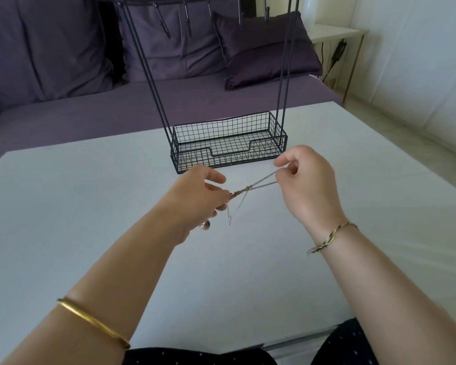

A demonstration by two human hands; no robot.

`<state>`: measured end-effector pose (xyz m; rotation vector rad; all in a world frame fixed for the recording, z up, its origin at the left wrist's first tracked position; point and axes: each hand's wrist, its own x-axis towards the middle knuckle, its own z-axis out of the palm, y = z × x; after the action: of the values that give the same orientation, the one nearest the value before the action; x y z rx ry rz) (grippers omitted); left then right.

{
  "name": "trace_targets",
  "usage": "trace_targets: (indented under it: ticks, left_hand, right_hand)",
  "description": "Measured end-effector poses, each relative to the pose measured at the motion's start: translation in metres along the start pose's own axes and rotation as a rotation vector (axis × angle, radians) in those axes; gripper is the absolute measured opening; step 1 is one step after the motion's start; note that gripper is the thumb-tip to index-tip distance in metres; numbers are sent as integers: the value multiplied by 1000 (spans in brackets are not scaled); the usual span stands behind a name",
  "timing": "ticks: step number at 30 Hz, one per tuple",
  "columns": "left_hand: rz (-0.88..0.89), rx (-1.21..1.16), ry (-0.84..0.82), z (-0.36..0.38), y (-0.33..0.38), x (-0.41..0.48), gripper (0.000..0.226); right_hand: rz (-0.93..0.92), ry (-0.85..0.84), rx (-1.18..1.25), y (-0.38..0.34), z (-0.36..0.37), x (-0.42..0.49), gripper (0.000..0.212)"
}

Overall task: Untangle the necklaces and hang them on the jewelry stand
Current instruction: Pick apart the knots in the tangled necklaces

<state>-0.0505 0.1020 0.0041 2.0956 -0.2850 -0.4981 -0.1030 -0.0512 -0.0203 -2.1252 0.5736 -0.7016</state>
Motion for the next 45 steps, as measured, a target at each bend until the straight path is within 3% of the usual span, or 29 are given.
trace_targets:
  ticks: [4,6,10,16,19,21,25,32,37,40,45]
  left_hand:
    - [7,52,-20,0,0,-1,11]
    - [0,86,-5,1,-1,-2,14]
    - [-80,53,24,0,-3,-1,11]
    - [-157,2,40,3,2,0,17]
    - [-190,-79,67,5,3,2,16]
    - [-207,-169,83,6,4,3,19]
    - [-144,-52,194,6,0,9,23]
    - [-81,25,301,6,-1,10,21]
    - [-35,72,225,6,4,6,16]
    - [18,102,189,2,2,2,21]
    - [20,107,202,1,1,2,11]
  right_hand:
    - [17,138,183,-1,6,1,22]
    - [150,172,394,-4,6,3,25]
    - [501,112,810,-8,0,7,21]
    - [671,74,1066,-11,0,4,21]
    - [655,-2,1005,-11,-1,3,21]
    - [577,-85,839,-11,-2,2,20]
    - [422,-159,531,-14,-4,-3,12]
    - [512,-202,604,-15,-4,-2,23]
    - [449,-185,520,-11,-1,-2,39]
    - [476,-133,541,-9,-2,2,38]
    - [499,-137,537,-9,-3,4,32]
